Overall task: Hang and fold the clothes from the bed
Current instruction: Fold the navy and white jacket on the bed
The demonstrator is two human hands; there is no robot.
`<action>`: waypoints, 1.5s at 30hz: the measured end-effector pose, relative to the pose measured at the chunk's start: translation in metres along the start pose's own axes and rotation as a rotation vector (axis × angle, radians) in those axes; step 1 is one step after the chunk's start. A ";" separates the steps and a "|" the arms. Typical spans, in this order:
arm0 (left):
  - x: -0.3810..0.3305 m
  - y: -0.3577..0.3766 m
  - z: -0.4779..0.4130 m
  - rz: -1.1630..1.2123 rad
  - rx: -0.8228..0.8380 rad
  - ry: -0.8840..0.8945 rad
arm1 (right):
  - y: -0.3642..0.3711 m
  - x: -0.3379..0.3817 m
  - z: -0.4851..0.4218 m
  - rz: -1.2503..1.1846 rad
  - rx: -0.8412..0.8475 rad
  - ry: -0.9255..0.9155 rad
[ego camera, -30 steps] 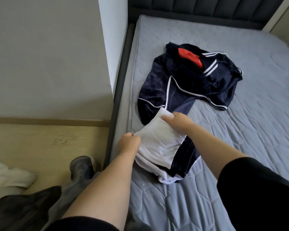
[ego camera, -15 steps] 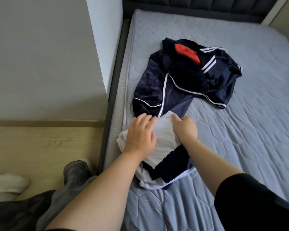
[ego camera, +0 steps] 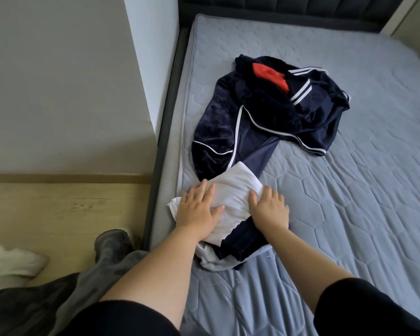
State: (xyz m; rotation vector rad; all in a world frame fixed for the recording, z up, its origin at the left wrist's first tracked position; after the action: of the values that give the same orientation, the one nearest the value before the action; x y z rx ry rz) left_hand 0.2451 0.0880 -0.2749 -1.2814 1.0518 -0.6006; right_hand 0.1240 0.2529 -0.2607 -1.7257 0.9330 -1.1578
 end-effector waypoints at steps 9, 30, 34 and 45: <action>0.054 -0.018 -0.004 0.285 0.237 -0.449 | -0.036 0.053 0.014 0.104 -0.060 -0.267; -0.058 -0.077 0.027 1.438 0.110 -0.903 | -0.111 0.060 0.094 -0.188 0.090 -0.164; -0.086 -0.105 0.023 1.437 0.048 -0.872 | -0.153 0.048 0.082 -0.231 -0.114 -0.141; -0.100 -0.198 0.030 1.625 -0.114 -0.894 | -0.204 0.081 0.034 -0.224 -0.175 -0.249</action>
State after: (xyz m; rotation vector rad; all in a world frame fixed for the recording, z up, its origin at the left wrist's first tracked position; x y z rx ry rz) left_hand 0.2633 0.1412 -0.0585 -0.3223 0.9662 1.1672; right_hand 0.2058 0.2642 -0.0540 -2.1044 0.7189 -0.9930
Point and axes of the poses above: each hand's wrist, its own z-axis away from the middle knuckle, its own y-axis out of the palm, x = y × z, the point moved 10 cm from there along -z, towards the middle knuckle, and after that the axes turned 13 degrees about -x, right-handed, at the moved point
